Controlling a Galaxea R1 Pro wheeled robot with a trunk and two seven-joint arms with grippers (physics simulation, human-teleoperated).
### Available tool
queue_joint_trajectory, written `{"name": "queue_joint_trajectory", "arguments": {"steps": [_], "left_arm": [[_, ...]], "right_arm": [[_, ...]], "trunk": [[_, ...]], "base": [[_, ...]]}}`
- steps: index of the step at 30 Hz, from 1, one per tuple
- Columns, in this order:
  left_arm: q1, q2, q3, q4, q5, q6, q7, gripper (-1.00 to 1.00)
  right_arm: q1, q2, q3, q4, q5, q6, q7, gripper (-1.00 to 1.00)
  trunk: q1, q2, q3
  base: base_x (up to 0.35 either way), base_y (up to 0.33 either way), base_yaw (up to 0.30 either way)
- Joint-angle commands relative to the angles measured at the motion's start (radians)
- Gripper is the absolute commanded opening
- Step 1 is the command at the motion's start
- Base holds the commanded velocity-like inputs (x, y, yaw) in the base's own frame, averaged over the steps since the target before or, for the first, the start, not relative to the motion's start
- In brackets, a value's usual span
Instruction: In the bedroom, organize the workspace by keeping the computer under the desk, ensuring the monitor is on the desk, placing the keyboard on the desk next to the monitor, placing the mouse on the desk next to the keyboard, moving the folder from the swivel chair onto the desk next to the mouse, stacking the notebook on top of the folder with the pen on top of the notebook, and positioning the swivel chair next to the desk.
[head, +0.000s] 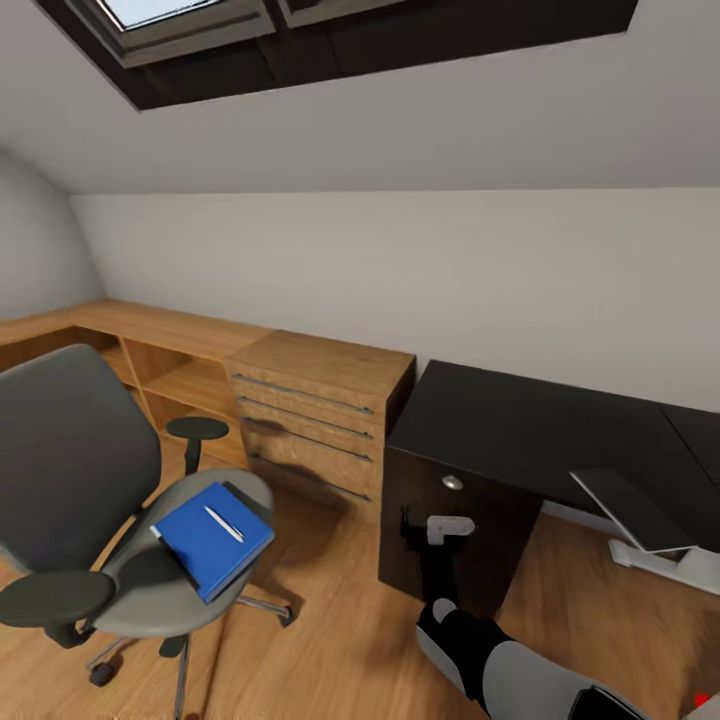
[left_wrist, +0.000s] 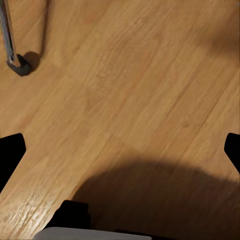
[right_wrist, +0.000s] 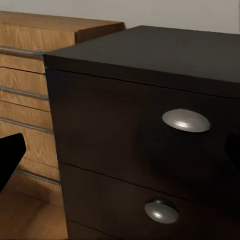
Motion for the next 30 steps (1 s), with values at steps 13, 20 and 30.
{"name": "queue_joint_trajectory", "arguments": {"steps": [13,20,30], "left_arm": [[-0.001,0.001,-0.008,0.000,0.011,-0.006,0.007,1.00],[-0.001,0.001,-0.008,0.000,0.011,-0.006,0.007,1.00],[-0.001,0.001,-0.008,0.000,0.011,-0.006,0.007,1.00]], "right_arm": [[-0.001,0.004,0.010,0.002,-0.006,-0.003,-0.007,1.00],[-0.002,0.004,0.010,0.003,-0.006,-0.003,-0.007,1.00],[-0.001,0.004,0.010,0.003,-0.005,-0.002,-0.007,1.00]], "trunk": [[0.000,-0.001,-0.003],[0.000,-0.001,-0.003],[0.000,-0.001,-0.003]], "base": [[0.000,0.000,0.281],[0.000,0.000,0.282],[0.000,0.000,0.283]]}}
